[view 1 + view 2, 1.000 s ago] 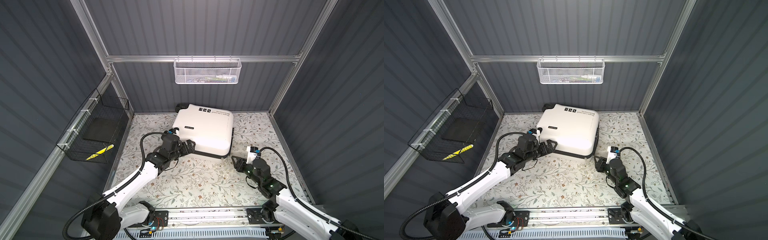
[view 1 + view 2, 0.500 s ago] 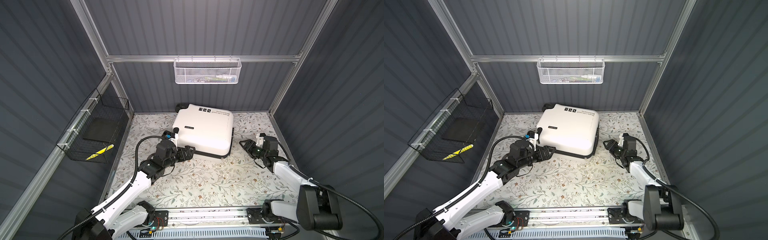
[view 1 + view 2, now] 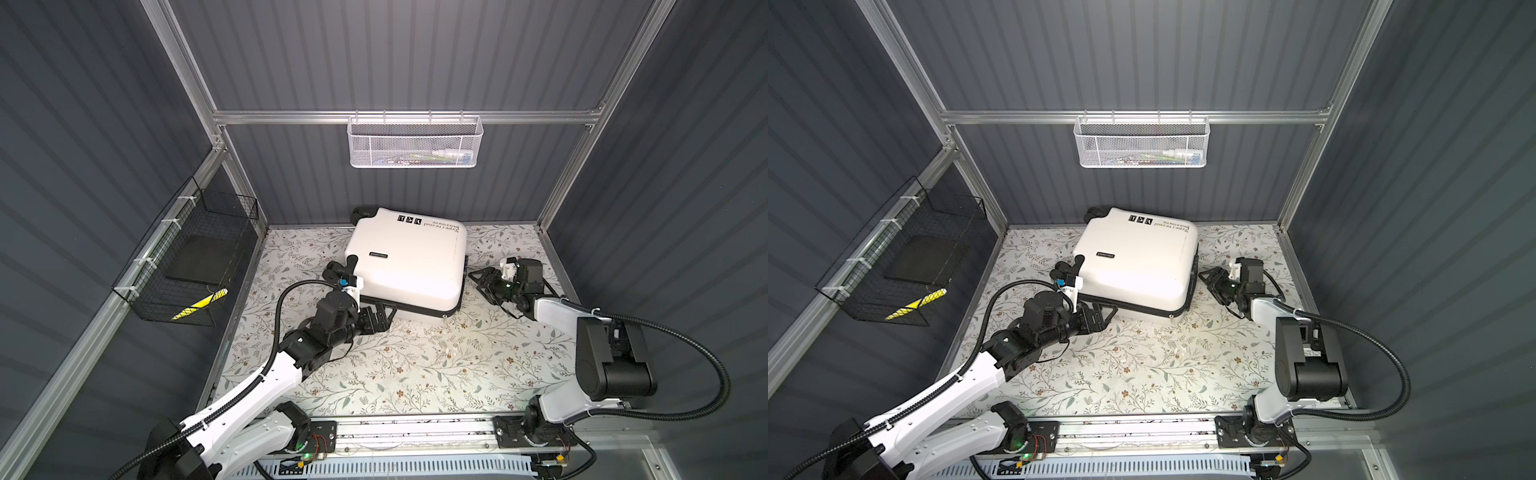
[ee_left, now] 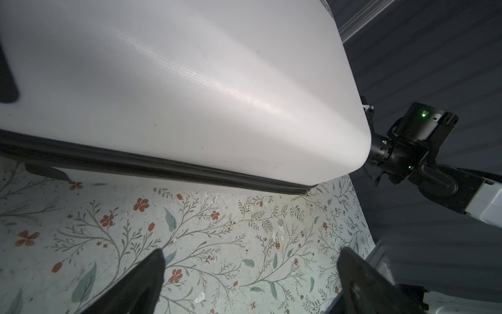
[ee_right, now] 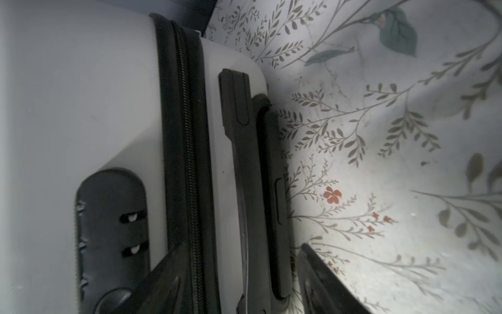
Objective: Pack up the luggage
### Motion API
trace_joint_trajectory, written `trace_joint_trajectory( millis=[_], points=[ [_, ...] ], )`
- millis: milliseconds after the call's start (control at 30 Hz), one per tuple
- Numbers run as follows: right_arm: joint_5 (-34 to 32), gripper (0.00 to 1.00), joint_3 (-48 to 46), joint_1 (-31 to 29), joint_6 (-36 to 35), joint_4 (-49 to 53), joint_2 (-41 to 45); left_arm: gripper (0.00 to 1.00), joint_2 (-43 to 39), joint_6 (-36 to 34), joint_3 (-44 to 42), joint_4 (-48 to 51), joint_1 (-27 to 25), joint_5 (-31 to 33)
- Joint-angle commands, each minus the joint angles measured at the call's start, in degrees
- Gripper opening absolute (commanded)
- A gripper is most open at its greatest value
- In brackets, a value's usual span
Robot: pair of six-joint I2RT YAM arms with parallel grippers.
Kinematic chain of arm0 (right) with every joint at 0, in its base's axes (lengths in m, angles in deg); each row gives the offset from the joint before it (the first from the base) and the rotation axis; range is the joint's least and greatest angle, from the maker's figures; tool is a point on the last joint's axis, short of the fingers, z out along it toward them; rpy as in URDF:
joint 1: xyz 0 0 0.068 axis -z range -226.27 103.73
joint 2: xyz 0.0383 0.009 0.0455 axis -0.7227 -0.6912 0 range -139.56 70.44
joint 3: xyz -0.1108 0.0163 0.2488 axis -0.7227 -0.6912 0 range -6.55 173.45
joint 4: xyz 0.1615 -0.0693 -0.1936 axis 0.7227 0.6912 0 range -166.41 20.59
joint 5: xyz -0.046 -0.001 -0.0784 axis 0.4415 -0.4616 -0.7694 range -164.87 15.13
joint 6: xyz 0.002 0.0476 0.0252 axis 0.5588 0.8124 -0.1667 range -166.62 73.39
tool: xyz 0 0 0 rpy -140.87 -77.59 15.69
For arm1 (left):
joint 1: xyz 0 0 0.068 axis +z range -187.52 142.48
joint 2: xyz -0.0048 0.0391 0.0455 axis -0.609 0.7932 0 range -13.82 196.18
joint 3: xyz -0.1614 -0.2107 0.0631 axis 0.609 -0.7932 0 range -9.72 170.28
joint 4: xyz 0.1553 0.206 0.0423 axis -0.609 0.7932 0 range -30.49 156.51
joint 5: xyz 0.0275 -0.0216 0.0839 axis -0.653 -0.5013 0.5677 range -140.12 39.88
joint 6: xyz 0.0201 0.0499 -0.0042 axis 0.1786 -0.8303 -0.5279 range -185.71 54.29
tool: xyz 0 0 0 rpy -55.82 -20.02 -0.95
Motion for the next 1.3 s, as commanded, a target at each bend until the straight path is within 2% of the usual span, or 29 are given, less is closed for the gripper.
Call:
trace_joint_trajectory(
  millis=[0,400,767,967,1267],
  points=[
    [0.9,0.65,1.8,0.0,1.1,-1.6,-2.5,1.00,0.1,0.6,1.5,-1.1,-0.1,1.8],
    [0.8,0.62,7.6,-1.8,1.0,-0.5,-9.9,1.00,1.6,0.8,3.1,-1.4,0.0,3.4],
    [-0.7,0.44,6.9,-4.1,2.3,-1.1,-11.9,1.00,2.7,0.2,4.4,-1.6,-0.1,3.8],
    [-2.3,0.31,2.3,-6.0,4.3,-3.8,-10.3,1.00,2.5,-0.1,5.7,-0.4,0.0,6.9],
    [-6.0,0.28,-8.0,-13.6,8.5,-10.8,-5.9,1.00,0.5,0.7,8.5,5.7,2.1,13.5]
  ],
)
